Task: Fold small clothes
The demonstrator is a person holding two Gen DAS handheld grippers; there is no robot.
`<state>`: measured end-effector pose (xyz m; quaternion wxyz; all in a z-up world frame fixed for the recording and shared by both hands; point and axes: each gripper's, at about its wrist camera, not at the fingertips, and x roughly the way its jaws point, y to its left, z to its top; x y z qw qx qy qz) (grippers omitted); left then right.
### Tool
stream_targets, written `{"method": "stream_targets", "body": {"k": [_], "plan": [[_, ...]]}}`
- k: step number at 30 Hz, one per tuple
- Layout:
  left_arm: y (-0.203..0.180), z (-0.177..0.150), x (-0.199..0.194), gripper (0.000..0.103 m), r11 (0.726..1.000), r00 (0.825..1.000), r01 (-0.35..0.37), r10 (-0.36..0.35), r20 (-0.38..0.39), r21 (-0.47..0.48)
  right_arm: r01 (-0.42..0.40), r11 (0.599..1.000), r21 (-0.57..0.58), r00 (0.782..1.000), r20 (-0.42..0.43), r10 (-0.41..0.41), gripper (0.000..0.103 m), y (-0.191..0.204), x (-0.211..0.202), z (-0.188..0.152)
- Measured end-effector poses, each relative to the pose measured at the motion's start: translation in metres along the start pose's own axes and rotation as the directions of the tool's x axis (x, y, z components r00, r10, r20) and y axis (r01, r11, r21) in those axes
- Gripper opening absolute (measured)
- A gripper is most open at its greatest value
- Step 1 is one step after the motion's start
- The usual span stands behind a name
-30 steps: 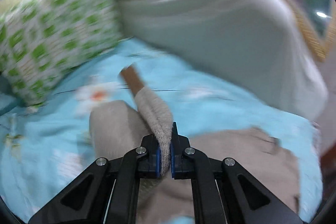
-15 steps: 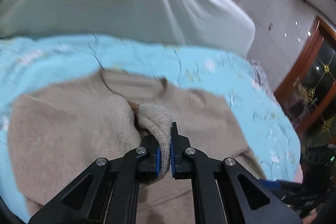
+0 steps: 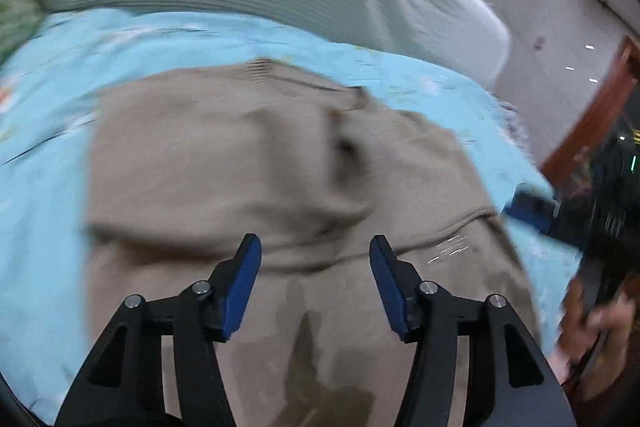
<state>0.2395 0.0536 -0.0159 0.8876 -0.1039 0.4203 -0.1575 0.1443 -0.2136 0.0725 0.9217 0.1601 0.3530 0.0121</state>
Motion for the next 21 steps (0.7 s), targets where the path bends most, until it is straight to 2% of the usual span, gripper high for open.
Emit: {"method": "stream_targets", "body": {"k": [1, 3, 6, 8, 10, 12, 14, 15, 18, 21], "plan": [[0.011, -0.004, -0.008, 0.057, 1.0, 1.0, -0.028, 0.028, 0.003, -0.007, -0.012, 0.999, -0.038, 1.0, -0.013, 0.011, 0.071, 0.014, 0.008, 0.007], [0.039, -0.008, -0.022, 0.057, 0.991, 0.992, -0.129, 0.129, 0.011, -0.031, -0.012, 0.996, -0.083, 1.0, -0.022, 0.01, 0.071, 0.036, 0.021, 0.019], [0.08, -0.004, -0.02, 0.057, 0.979, 0.982, -0.19, 0.19, -0.016, -0.07, 0.01, 0.98, -0.199, 1.0, -0.026, -0.015, 0.072, 0.079, 0.049, 0.045], [0.097, 0.003, -0.008, 0.057, 0.976, 0.979, -0.203, 0.199, -0.047, -0.082, 0.087, 0.945, -0.315, 0.996, -0.007, -0.094, 0.073, 0.11, 0.078, 0.062], [0.113, 0.008, 0.007, 0.057, 0.971, 0.974, -0.218, 0.21, -0.09, -0.094, 0.151, 0.909, -0.387, 0.981, -0.051, -0.185, 0.073, 0.127, 0.118, 0.078], [0.121, 0.009, 0.025, 0.057, 0.971, 0.967, -0.226, 0.214, -0.136, -0.078, 0.209, 0.891, -0.404, 0.953, -0.119, -0.277, 0.071, 0.123, 0.156, 0.088], [0.118, 0.009, 0.029, 0.057, 0.97, 0.965, -0.239, 0.233, -0.124, -0.034, 0.214, 0.89, -0.402, 0.933, -0.186, -0.308, 0.067, 0.11, 0.174, 0.084], [0.117, 0.01, 0.031, 0.058, 0.969, 0.961, -0.248, 0.244, -0.129, -0.018, 0.199, 0.905, -0.375, 0.923, -0.237, -0.302, 0.065, 0.101, 0.183, 0.08], [0.115, 0.017, 0.039, 0.058, 0.961, 0.951, -0.275, 0.274, -0.141, 0.011, 0.166, 0.939, -0.302, 0.923, -0.288, -0.256, 0.065, 0.09, 0.186, 0.071], [0.12, 0.019, 0.039, 0.058, 0.966, 0.959, -0.258, 0.254, -0.125, -0.023, 0.184, 0.924, -0.334, 0.939, -0.218, -0.266, 0.065, 0.102, 0.173, 0.068]]}}
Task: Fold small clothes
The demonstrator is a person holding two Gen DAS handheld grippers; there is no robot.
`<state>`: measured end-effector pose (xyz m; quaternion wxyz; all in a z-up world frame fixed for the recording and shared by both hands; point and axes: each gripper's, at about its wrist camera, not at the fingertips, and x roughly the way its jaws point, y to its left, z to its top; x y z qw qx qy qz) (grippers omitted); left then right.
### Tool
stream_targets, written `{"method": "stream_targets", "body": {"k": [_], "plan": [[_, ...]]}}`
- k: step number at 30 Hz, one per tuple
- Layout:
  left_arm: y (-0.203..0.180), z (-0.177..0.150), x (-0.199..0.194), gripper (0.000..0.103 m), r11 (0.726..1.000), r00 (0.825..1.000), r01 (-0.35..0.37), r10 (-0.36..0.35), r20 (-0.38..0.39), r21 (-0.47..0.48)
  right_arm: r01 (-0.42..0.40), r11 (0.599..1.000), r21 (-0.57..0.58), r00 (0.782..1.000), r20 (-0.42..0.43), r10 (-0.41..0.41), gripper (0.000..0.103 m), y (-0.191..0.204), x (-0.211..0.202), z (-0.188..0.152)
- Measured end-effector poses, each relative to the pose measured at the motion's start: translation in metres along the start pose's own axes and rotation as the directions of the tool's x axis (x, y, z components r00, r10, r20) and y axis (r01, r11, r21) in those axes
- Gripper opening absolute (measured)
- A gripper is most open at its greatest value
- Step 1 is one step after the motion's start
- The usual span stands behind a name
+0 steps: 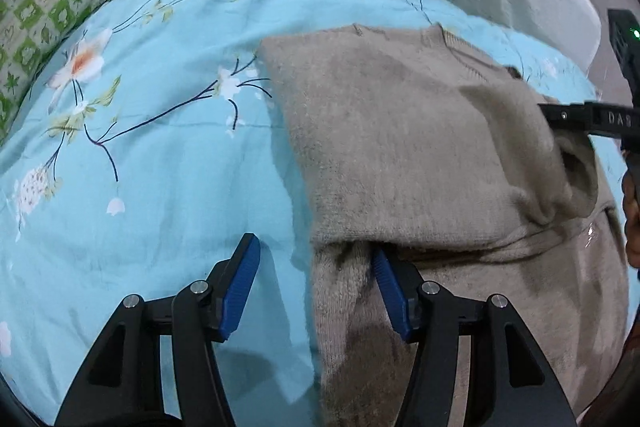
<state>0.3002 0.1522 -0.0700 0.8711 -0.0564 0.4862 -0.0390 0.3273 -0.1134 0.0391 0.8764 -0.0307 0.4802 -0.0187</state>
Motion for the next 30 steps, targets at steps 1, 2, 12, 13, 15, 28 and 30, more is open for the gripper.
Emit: {"method": "stream_targets", "body": {"k": [1, 2, 12, 13, 15, 28, 30], "plan": [[0.0, 0.001, 0.001, 0.058, 1.0, 1.0, 0.009, -0.009, 0.01, -0.01, 0.018, 0.999, -0.026, 1.0, 0.009, -0.018, 0.065, 0.005, -0.003, 0.0], [-0.002, 0.001, -0.003, 0.058, 1.0, 1.0, 0.011, -0.011, 0.019, -0.012, 0.036, 0.998, -0.057, 0.999, 0.014, -0.036, 0.065, 0.013, -0.003, 0.0], [-0.013, -0.004, -0.005, 0.063, 0.996, 0.994, -0.094, 0.094, 0.052, -0.007, -0.226, 0.954, 0.196, 0.944, 0.285, 0.165, 0.019, -0.058, -0.054, -0.029], [-0.013, -0.003, -0.004, 0.064, 0.995, 0.994, -0.095, 0.095, 0.051, -0.008, -0.286, 0.922, 0.26, 0.906, 0.388, 0.171, 0.019, -0.084, -0.075, -0.042], [-0.017, -0.004, -0.002, 0.066, 0.993, 0.991, -0.118, 0.118, 0.059, -0.004, -0.305, 0.895, 0.324, 0.88, 0.454, 0.135, 0.019, -0.116, -0.091, -0.066], [0.004, -0.014, -0.011, 0.067, 0.976, 0.99, -0.068, 0.09, 0.104, -0.205, -0.354, 0.788, 0.505, 0.916, 0.358, 0.182, 0.036, -0.185, -0.056, -0.147], [0.001, -0.012, -0.011, 0.067, 0.975, 0.989, -0.086, 0.108, 0.101, -0.204, -0.349, 0.801, 0.486, 0.919, 0.347, 0.19, 0.021, -0.184, -0.055, -0.14]]}}
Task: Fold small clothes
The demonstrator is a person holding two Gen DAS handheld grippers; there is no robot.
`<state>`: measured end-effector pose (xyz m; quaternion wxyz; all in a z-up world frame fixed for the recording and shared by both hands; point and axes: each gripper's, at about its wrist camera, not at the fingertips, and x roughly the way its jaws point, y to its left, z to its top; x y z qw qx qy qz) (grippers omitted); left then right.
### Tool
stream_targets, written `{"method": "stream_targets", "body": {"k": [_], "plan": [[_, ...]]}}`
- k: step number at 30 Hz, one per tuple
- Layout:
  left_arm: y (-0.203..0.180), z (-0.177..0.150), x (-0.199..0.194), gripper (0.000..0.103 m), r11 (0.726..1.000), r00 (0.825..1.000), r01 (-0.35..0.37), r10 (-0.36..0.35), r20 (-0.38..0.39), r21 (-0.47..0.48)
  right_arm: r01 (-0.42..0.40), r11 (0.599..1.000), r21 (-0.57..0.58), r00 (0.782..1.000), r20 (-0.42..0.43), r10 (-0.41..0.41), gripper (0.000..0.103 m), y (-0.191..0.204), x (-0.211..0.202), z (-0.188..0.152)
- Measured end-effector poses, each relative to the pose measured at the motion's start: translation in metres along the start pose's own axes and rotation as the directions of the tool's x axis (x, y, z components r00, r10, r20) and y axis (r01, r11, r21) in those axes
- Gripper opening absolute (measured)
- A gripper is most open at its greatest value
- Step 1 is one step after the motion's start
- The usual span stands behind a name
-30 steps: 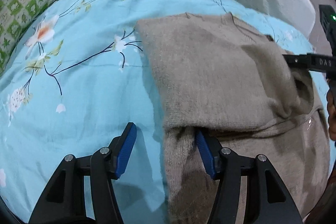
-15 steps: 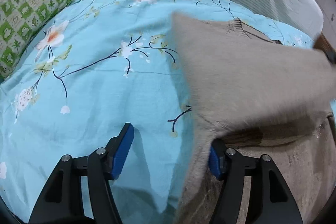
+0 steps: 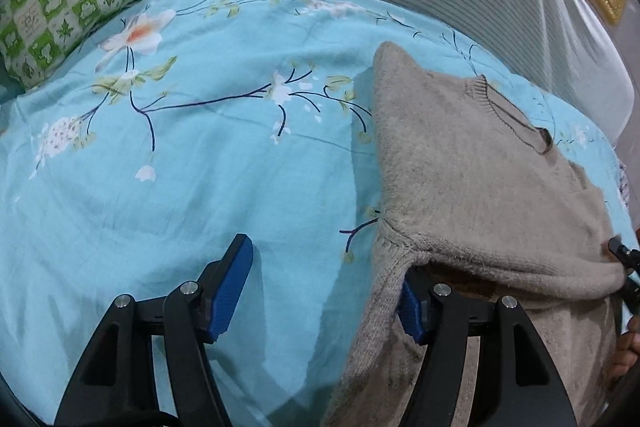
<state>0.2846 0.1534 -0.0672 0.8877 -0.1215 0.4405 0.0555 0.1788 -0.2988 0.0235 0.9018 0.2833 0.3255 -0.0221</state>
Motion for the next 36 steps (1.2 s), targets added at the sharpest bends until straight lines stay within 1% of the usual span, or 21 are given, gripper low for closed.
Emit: {"method": "stream_targets", "body": {"k": [1, 3, 4, 6, 7, 9, 11, 12, 14, 16, 19, 21, 23, 24, 26, 29, 32, 33, 34, 35, 36], "plan": [[0.0, 0.002, 0.0, 0.067, 1.0, 1.0, -0.001, 0.001, 0.0, -0.007, -0.021, 0.999, -0.025, 1.0, -0.007, 0.021, 0.009, 0.009, 0.004, 0.005], [0.002, 0.002, 0.0, 0.067, 0.999, 1.0, 0.011, -0.011, 0.005, -0.035, -0.08, 0.992, -0.096, 0.994, 0.062, 0.086, 0.009, 0.03, -0.003, 0.021], [0.003, 0.002, 0.001, 0.067, 0.999, 1.0, 0.016, -0.016, 0.01, -0.044, -0.105, 0.979, -0.176, 0.982, 0.136, 0.13, 0.009, 0.046, -0.016, 0.031], [0.003, 0.0, 0.0, 0.068, 0.999, 1.0, 0.016, -0.015, 0.025, -0.045, -0.115, 0.96, -0.256, 0.965, 0.202, 0.17, 0.009, 0.059, -0.028, 0.039], [0.003, -0.001, 0.0, 0.068, 0.999, 1.0, 0.013, -0.012, 0.028, -0.043, -0.103, 0.956, -0.273, 0.962, 0.219, 0.167, 0.009, 0.059, -0.029, 0.043], [-0.001, -0.002, 0.0, 0.069, 1.0, 1.0, -0.007, 0.007, 0.025, -0.029, -0.03, 0.964, -0.264, 0.979, 0.188, 0.082, 0.01, 0.047, -0.017, 0.043], [-0.003, -0.003, -0.002, 0.069, 1.0, 1.0, -0.016, 0.017, 0.023, -0.016, 0.012, 0.975, -0.221, 0.995, 0.1, 0.01, 0.012, 0.029, -0.002, 0.037], [-0.003, -0.005, -0.003, 0.069, 1.0, 1.0, -0.016, 0.016, 0.02, -0.009, 0.015, 0.984, -0.179, 0.998, 0.059, -0.005, 0.014, 0.018, 0.002, 0.03], [-0.002, -0.008, -0.005, 0.069, 1.0, 1.0, -0.013, 0.013, 0.01, 0.007, 0.018, 0.992, -0.125, 0.999, 0.028, -0.015, 0.026, 0.002, -0.001, 0.017], [-0.001, -0.011, -0.009, 0.069, 1.0, 1.0, -0.003, 0.003, -0.005, 0.025, 0.017, 0.992, -0.123, 0.999, 0.03, -0.013, 0.052, -0.006, -0.012, 0.003], [0.002, -0.019, -0.024, 0.068, 0.997, 0.998, 0.031, -0.027, -0.054, 0.076, -0.011, 0.991, -0.133, 1.0, 0.009, 0.012, 0.057, -0.006, -0.023, -0.006], [0.005, -0.021, -0.037, 0.068, 0.992, 0.994, 0.095, -0.09, -0.066, 0.082, 0.004, 0.989, -0.145, 1.0, -0.012, -0.006, 0.057, -0.003, -0.027, -0.009], [0.008, -0.016, -0.049, 0.069, 0.986, 0.987, 0.15, -0.146, -0.069, 0.068, -0.01, 0.991, -0.132, 1.0, -0.027, 0.006, 0.057, -0.007, -0.032, -0.009], [0.01, -0.008, -0.053, 0.07, 0.984, 0.985, 0.167, -0.163, -0.061, 0.055, -0.006, 0.992, -0.125, 0.999, -0.039, 0.001, 0.057, -0.008, -0.032, -0.009], [0.009, 0.008, -0.053, 0.073, 0.985, 0.986, 0.165, -0.163, -0.042, 0.047, 0.001, 0.99, -0.138, 0.999, -0.041, -0.007, 0.057, -0.007, -0.033, -0.009], [-0.004, 0.045, -0.029, 0.076, 0.985, 0.987, 0.158, -0.155, -0.044, 0.063, 0.027, 0.98, -0.198, 0.998, -0.042, -0.036, 0.056, -0.001, -0.031, -0.008], [-0.022, 0.081, 0.018, 0.078, 0.981, 0.978, 0.18, -0.171, -0.12, 0.07, 0.04, 0.976, -0.214, 0.998, -0.041, -0.049, 0.053, 0.003, -0.027, -0.007], [-0.027, 0.087, 0.032, 0.078, 0.984, 0.978, 0.165, -0.154, -0.138, 0.072, 0.041, 0.975, -0.219, 0.998, -0.042, -0.051, 0.049, 0.003, -0.026, -0.007], [-0.03, 0.09, 0.042, 0.078, 0.984, 0.977, 0.161, -0.148, -0.154, 0.078, 0.043, 0.973, -0.228, 0.997, -0.045, -0.055, 0.041, 0.005, -0.024, -0.007], [-0.034, 0.093, 0.056, 0.076, 0.983, 0.974, 0.156, -0.138, -0.179, 0.096, 0.051, 0.969, -0.242, 0.997, -0.051, -0.065, 0.037, 0.007, -0.023, -0.007], [-0.037, 0.093, 0.064, 0.061, 0.985, 0.981, 0.125, -0.106, -0.164, 0.116, 0.058, 0.965, -0.256, 0.996, -0.052, -0.074, 0.027, 0.009, -0.022, -0.007]]}}
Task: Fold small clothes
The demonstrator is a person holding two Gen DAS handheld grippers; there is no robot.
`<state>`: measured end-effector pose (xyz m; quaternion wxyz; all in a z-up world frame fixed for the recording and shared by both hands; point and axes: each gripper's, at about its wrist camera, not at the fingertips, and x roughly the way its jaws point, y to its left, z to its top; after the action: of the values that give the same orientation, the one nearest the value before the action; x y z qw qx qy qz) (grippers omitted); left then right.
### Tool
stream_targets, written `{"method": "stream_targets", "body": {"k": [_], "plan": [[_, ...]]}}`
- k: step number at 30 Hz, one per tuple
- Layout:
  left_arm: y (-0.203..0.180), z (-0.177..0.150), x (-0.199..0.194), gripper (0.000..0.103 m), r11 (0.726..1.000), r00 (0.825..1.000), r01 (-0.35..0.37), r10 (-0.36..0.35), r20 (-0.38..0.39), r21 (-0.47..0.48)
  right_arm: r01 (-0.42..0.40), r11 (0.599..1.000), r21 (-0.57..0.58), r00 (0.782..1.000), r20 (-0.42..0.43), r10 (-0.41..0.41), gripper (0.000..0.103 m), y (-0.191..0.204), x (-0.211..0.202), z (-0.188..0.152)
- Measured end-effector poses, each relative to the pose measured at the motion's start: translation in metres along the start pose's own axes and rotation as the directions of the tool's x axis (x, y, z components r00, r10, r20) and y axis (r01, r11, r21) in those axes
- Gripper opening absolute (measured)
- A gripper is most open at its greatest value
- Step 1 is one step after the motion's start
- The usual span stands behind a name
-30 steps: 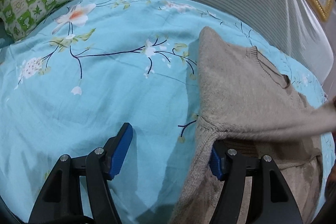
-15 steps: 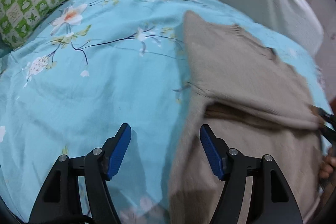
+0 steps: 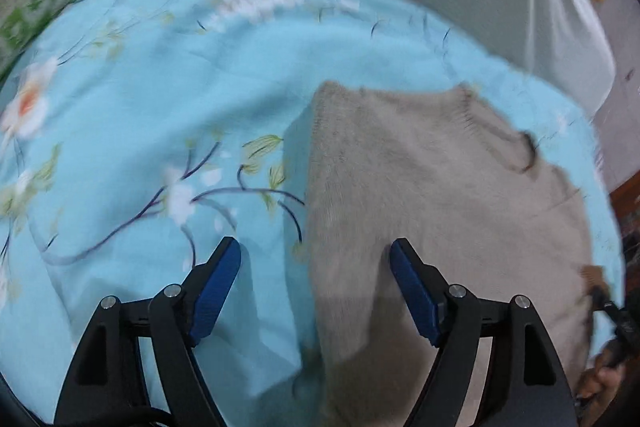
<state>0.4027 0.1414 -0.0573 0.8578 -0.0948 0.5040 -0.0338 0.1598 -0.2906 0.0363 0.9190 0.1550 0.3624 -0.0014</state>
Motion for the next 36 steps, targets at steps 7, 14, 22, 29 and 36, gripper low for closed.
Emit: {"method": "stream_targets", "body": {"k": [7, 14, 22, 29, 36], "plan": [[0.017, -0.001, -0.019, 0.001, 0.996, 0.985, -0.047, 0.059, 0.163, -0.079, -0.152, 0.98, -0.128, 0.964, 0.199, 0.175, 0.009, 0.024, -0.028, 0.034], [0.031, -0.007, -0.012, 0.003, 0.994, 0.993, -0.01, 0.023, 0.119, -0.113, 0.039, 0.994, -0.107, 0.997, 0.063, -0.032, 0.011, 0.003, 0.006, 0.031], [0.016, 0.004, -0.008, 0.061, 0.996, 0.998, 0.024, -0.018, 0.062, -0.09, -0.012, 0.999, -0.045, 1.0, 0.024, 0.013, 0.047, -0.008, 0.003, 0.011], [0.038, 0.003, -0.025, 0.068, 0.974, 0.99, 0.126, -0.111, 0.088, -0.19, -0.042, 0.998, -0.039, 0.999, 0.026, 0.043, 0.047, -0.004, -0.006, 0.007], [0.028, 0.001, -0.036, 0.075, 0.962, 0.967, 0.245, -0.234, 0.097, -0.123, -0.059, 0.998, -0.038, 0.998, 0.029, 0.06, 0.047, -0.001, -0.011, 0.006]]}}
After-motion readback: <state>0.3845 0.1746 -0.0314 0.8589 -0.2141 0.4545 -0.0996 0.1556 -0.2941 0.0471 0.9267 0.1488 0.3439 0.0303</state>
